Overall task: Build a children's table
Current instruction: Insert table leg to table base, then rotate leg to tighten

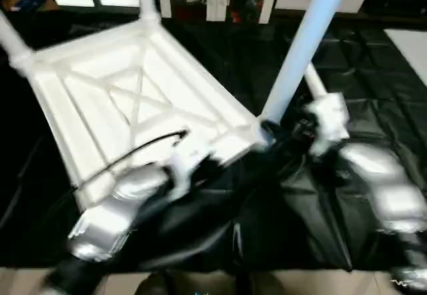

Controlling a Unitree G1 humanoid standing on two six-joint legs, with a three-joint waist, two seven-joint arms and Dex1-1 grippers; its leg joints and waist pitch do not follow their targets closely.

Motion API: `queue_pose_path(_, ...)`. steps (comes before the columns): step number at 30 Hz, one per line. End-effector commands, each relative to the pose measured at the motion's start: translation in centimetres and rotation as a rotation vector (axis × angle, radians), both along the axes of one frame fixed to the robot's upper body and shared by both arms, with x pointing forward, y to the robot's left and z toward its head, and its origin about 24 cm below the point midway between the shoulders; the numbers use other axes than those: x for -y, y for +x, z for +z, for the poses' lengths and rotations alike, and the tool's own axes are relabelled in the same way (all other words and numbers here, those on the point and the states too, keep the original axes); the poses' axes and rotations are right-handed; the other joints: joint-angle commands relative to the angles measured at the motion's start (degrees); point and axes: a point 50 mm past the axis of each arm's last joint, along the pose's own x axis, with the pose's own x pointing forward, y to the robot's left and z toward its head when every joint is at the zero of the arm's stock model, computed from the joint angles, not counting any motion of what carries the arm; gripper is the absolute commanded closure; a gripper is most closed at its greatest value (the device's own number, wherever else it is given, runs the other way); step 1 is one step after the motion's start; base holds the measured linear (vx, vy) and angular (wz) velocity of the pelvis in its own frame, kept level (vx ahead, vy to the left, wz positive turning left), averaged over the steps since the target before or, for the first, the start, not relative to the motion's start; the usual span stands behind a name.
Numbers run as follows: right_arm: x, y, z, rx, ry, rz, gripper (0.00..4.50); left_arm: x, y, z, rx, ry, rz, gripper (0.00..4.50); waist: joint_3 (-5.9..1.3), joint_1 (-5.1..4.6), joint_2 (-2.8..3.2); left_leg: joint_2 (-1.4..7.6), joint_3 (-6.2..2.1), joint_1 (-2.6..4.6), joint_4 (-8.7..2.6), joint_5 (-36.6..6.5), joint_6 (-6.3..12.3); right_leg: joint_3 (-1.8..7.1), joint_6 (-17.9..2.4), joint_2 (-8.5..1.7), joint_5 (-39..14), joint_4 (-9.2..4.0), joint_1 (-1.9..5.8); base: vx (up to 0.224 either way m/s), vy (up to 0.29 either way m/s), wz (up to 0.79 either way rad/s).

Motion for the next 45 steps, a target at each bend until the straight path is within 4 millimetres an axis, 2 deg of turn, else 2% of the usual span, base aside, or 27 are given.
queue_pose_path(1, 1.5, -0.5, 1.6, 0.041, 0.021, 0.023, 1.48, -0.3, -1.5, -1.2, -0.089, 0.008, -0.090, 4.50, -3.75, 0.20, 0.08, 1.76, -0.32, 1.01, -3.19, -4.2, 8.76, 1.34, -16.2, -1.54, -0.1, -1.92, 3.37, 0.000, 0.000, 0.00)
queue_pose_path(3, 1.8, -0.5, 1.7, 0.038, 0.016, 0.029, 1.48, -0.4, -1.7, -1.2, -0.096, 0.007, -0.101, 4.50, -3.59, 0.27, 0.29, 1.94, -0.22, 1.14, -3.20, -4.0, 9.02, 1.36, -17.1, -1.54, -0.1, -1.95, 3.19, 0.000, 0.000, 0.00)
queue_pose_path(6, 2.3, -0.7, 1.6, 0.017, -0.001, 0.061, 1.48, -0.4, -2.2, -1.1, -0.105, -0.007, -0.132, 4.50, -3.43, 0.40, 0.20, 1.98, -0.13, 1.24, -3.29, -5.8, 8.30, 1.42, -17.3, -1.61, -3.3, -2.15, 3.21, 0.000, 0.000, 0.00)
queue_pose_path(8, 2.2, -0.8, 1.5, -0.003, 0.006, 0.095, 1.73, -0.3, -2.2, -1.1, -0.102, -0.015, -0.142, 4.50, -3.38, 0.44, 0.08, 1.99, -0.11, 1.24, -3.33, -6.1, 7.93, 1.45, -17.0, -1.65, -4.4, -2.26, 3.21, 0.000, 0.000, 0.00)
queue_pose_path(11, 2.1, -0.8, 1.2, -0.024, 0.012, 0.120, 1.84, -0.1, -2.2, -1.0, -0.098, -0.023, -0.147, 4.50, -3.41, 0.55, 0.08, 1.99, -0.11, 1.29, -3.32, -6.2, 7.74, 1.48, -16.7, -1.67, -5.1, -2.27, 3.17, 0.000, 0.000, 0.00)
queue_pose_path(13, 2.0, -0.9, 0.8, -0.044, 0.004, 0.148, 2.16, -0.1, -2.2, -1.0, -0.097, -0.025, -0.149, 4.50, -3.48, 0.63, 0.03, 1.95, -0.10, 1.31, -3.25, -5.7, 7.73, 1.49, -16.6, -1.65, -4.9, -2.21, 3.16, 0.000, 0.000, 0.00)
queue_pose_path(17, 1.9, -0.9, 0.7, -0.053, 0.003, 0.168, 2.34, -0.2, -2.2, -1.0, -0.097, -0.027, -0.150, 4.50, -3.61, 0.85, -0.06, 1.89, -0.03, 1.29, -3.08, -4.3, 8.43, 1.50, -16.8, -1.61, -3.5, -2.02, 3.22, 0.000, 0.000, 0.00)
queue_pose_path(18, 1.9, -0.9, 0.6, -0.056, 0.003, 0.173, 2.54, -0.2, -2.2, -0.9, -0.097, -0.028, -0.149, 4.50, -3.63, 0.91, -0.06, 1.89, 0.00, 1.32, -3.03, -4.1, 8.54, 1.51, -16.9, -1.60, -3.4, -2.01, 3.20, 0.000, 0.000, 0.00)
queue_pose_path(21, 2.0, -1.0, 0.5, -0.059, 0.006, 0.178, 2.60, -0.2, -2.2, -0.9, -0.098, -0.030, -0.149, 4.50, -3.63, 1.18, -0.12, 1.88, 0.04, 1.34, -3.02, -4.1, 8.58, 1.52, -16.8, -1.60, -3.9, -2.02, 3.19, 0.000, 0.000, 0.00)
queue_pose_path(26, 2.1, -0.5, 0.1, -0.064, 0.023, 0.096, 2.64, -0.1, -2.2, -1.0, -0.103, -0.029, -0.145, 4.50, -3.66, 1.16, -0.11, 1.84, 0.02, 1.30, -3.00, -4.1, 8.31, 1.51, -16.6, -1.57, -4.5, -2.03, 3.18, 0.000, 0.000, 0.00)
queue_pose_path(28, 1.9, 0.1, -0.9, -0.095, 0.027, -0.016, 2.64, 0.4, -2.0, -1.3, -0.114, -0.025, -0.121, 4.50, -3.60, 1.05, -0.10, 1.81, 0.02, 1.21, -3.04, -4.4, 8.08, 1.51, -16.5, -1.56, -5.1, -2.11, 3.16, 0.000, 0.000, 0.00)
queue_pose_path(29, 1.7, 0.4, -1.5, -0.114, 0.033, -0.071, 2.64, 0.7, -1.9, -1.4, -0.119, -0.022, -0.106, 4.50, -3.48, 0.92, -0.05, 1.81, 0.02, 1.14, -3.13, -4.9, 7.35, 1.55, -16.2, -1.60, -6.4, -2.28, 3.04, 0.000, 0.000, 0.00)
queue_pose_path(31, 1.2, 1.3, -3.1, -0.170, 0.085, -0.268, 2.64, 1.9, -1.2, -1.8, -0.135, -0.012, -0.028, 4.50, -3.44, 0.54, 0.00, 1.67, -0.16, 1.01, -3.34, -7.3, 5.28, 1.44, -15.2, -1.61, -11.1, -2.68, 3.01, 0.000, 0.000, 0.00)
queue_pose_path(33, 0.0, 2.0, -5.3, -0.238, 0.154, -0.508, 2.64, 3.7, 0.2, -2.3, -0.151, -0.004, 0.123, 4.50, -3.11, -0.19, -0.18, 1.63, -0.29, 1.04, -3.63, -12.0, 1.97, 1.58, -12.2, -1.84, -19.6, -3.61, 2.52, -0.026, 0.001, -0.01)
queue_pose_path(34, 0.0, 2.0, -5.3, -0.238, 0.154, -0.508, 2.64, 3.7, 0.2, -2.3, -0.151, -0.004, 0.123, 4.50, -2.98, -0.32, -0.15, 1.61, -0.33, 1.05, -3.76, -13.2, 1.10, 1.59, -11.3, -1.80, -22.0, -3.95, 2.29, -0.053, 0.004, -0.02)
queue_pose_path(35, -0.5, 2.2, -5.9, -0.261, 0.191, -0.573, 2.64, 4.5, 0.7, -2.3, -0.157, -0.015, 0.180, 4.50, -3.11, -0.28, -0.27, 1.50, -0.62, 1.28, -3.91, -15.5, -0.10, 1.38, -9.5, -1.72, -25.1, -4.21, 2.27, -0.053, 0.004, -0.02)
queue_pose_path(36, -0.7, 2.3, -6.1, -0.267, 0.200, -0.589, 2.64, 4.7, 0.8, -2.3, -0.159, -0.019, 0.191, 4.50, -3.06, -0.32, -0.02, 1.48, -0.78, 1.23, -4.04, -17.0, -0.86, 1.29, -8.3, -1.68, -25.7, -4.34, 2.09, 0.000, 0.000, 0.00)
queue_pose_path(37, -2.1, 2.8, -7.2, -0.309, 0.285, -0.723, 2.64, 6.8, 1.8, -1.8, -0.165, -0.064, 0.257, 4.50, -3.11, -0.63, 0.21, 1.47, -0.63, 1.60, -4.12, -19.0, -1.40, 1.27, -7.6, -1.52, -26.1, -4.68, 1.47, 0.000, 0.000, 0.00)
queue_pose_path(38, -2.9, 3.1, -7.5, -0.322, 0.313, -0.751, 2.64, 7.9, 2.1, -1.5, -0.163, -0.086, 0.257, 4.50, -2.76, -0.68, 0.09, 1.37, -0.70, 1.86, -4.19, -21.3, -1.78, 1.07, -6.8, -1.35, -28.2, -5.22, 1.12, 0.000, 0.000, 0.00)
queue_pose_path(39, -3.4, 3.2, -7.5, -0.319, 0.317, -0.748, 2.64, 8.3, 2.1, -1.3, -0.156, -0.092, 0.242, 4.50, -2.90, -0.79, -0.11, 1.05, -1.06, 2.07, -4.19, -24.2, -2.36, 0.70, -5.2, -1.35, -31.3, -5.51, 1.17, 0.000, 0.000, 0.00)
queue_pose_path(40, -3.6, 3.3, -7.5, -0.317, 0.320, -0.747, 2.64, 8.7, 2.2, -1.2, -0.152, -0.096, 0.232, 4.50, -3.13, -0.70, -0.06, 0.97, -1.34, 1.92, -4.28, -24.3, -2.37, 0.56, -4.5, -1.47, -31.6, -5.49, 1.48, 0.000, 0.000, 0.00)
queue_pose_path(41, -4.3, 3.5, -7.3, -0.304, 0.315, -0.723, 2.64, 9.3, 2.1, -0.9, -0.129, -0.100, 0.193, 4.50, -3.05, -0.76, -0.09, 1.01, -1.58, 1.65, -4.57, -24.9, -2.06, 0.47, -3.5, -1.48, -31.4, -5.68, 1.56, 0.000, 0.000, 0.00)
queue_pose_path(42, -5.1, 3.9, -6.4, -0.260, 0.323, -0.666, 2.64, 9.5, 1.8, -0.9, -0.103, -0.082, 0.137, 4.50, -3.14, -0.85, -0.13, 1.03, -1.67, 1.65, -4.64, -25.4, -1.73, 0.44, -3.1, -1.45, -30.5, -5.74, 1.59, 0.000, 0.000, 0.00)
queue_pose_path(43, -5.1, 3.9, -6.4, -0.260, 0.323, -0.666, 2.65, 9.5, 1.8, -0.9, -0.103, -0.082, 0.137, 4.50, -3.19, -0.83, -0.08, 1.08, -1.80, 1.54, -4.74, -25.5, -1.53, 0.41, -3.1, -1.52, -30.1, -5.69, 1.67, 0.000, 0.000, 0.00)
queue_pose_path(44, -5.1, 4.0, -5.5, -0.208, 0.319, -0.606, 2.65, 8.9, 1.7, -1.1, -0.086, -0.045, 0.116, 4.50, -3.41, -0.92, -0.13, 1.16, -1.83, 1.25, -4.85, -24.2, -1.23, 0.45, -3.5, -1.55, -27.5, -5.44, 2.08, 0.000, 0.000, 0.00)
queue_pose_path(45, -4.8, 3.9, -4.8, -0.164, 0.288, -0.545, 2.65, 8.1, 1.6, -1.3, -0.078, -0.021, 0.107, 4.50, -3.53, -0.76, -0.01, 1.22, -1.85, 1.22, -4.88, -23.3, -1.00, 0.53, -3.9, -1.58, -26.0, -5.31, 2.11, 0.000, 0.000, 0.00)
